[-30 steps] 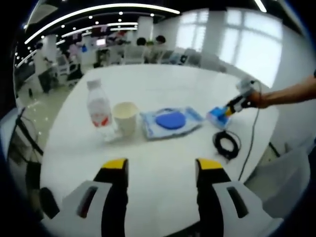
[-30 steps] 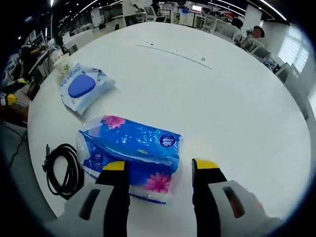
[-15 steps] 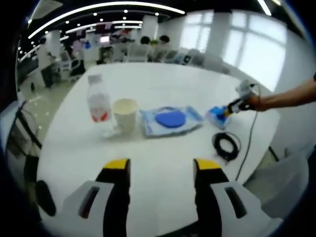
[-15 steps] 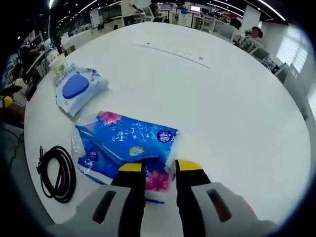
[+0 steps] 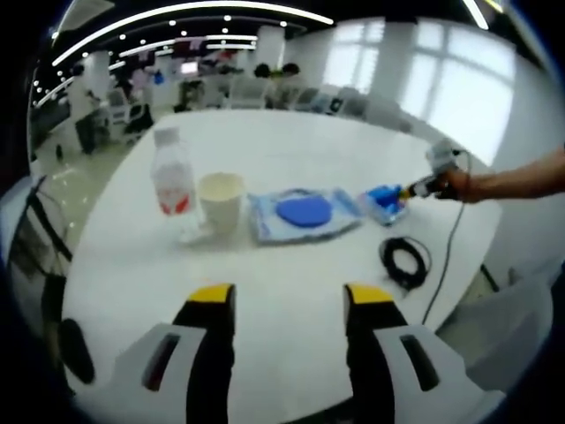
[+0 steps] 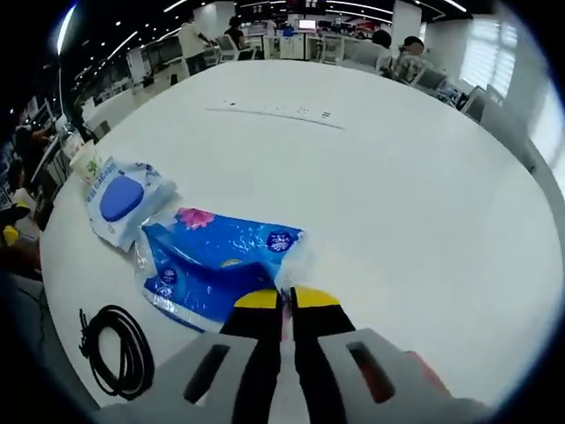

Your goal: Arrange the tabletop items into an orderly group along one side of the table until the central work area is clear of visible clutter.

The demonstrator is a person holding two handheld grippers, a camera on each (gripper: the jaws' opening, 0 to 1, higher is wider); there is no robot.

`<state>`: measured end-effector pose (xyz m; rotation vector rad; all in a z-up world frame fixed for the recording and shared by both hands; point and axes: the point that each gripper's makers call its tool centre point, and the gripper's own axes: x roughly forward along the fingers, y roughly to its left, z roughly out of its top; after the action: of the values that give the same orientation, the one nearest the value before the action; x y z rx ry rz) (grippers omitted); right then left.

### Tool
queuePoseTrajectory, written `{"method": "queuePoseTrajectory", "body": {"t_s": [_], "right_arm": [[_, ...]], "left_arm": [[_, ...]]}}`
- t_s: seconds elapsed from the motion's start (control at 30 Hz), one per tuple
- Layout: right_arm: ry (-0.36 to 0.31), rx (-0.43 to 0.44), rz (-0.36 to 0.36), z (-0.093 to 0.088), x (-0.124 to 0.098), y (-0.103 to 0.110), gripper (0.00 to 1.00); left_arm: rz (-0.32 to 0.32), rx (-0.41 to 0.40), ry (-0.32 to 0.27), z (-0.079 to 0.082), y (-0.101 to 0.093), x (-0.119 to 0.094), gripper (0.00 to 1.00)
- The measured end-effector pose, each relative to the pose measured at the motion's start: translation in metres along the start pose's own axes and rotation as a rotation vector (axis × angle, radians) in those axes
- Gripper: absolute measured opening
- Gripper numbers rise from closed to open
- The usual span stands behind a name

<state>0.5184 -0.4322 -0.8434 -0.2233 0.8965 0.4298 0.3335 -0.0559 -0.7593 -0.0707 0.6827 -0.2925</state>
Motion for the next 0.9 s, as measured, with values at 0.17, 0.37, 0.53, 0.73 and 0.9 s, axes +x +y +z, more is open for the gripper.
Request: {"method": "queuePoseTrajectory", "body": {"t_s": [0.17,0.37,0.53,0.73,0.9], "right_arm": [[-0.032,0.090,-0.005,0.010,-0.010,0.008,0.02],[-0.038,0.091,-0.011,0.017,-0.027,0.030,0.02],[-0.019,0.090,-0.010,0.015,-0.032,0.037,0.02],[0.009,0.059,-0.032,0.010,-0.031,0.035,0.04],[0.008,0.048,-0.028,0.011,-0.033,0.033,0.14]], "left_arm": [[-0.004,-0.003,0.002,0.000,0.000,0.002,0.45],[-0.006,-0.009,-0.003,0.001,0.001,0.002,0.45],[-0.005,-0.016,-0.005,0.000,0.002,0.000,0.45],[-0.001,-0.020,-0.005,-0.001,0.005,-0.001,0.45],[-0.005,-0.018,-0.002,-0.002,0.005,0.000,0.45]]}}
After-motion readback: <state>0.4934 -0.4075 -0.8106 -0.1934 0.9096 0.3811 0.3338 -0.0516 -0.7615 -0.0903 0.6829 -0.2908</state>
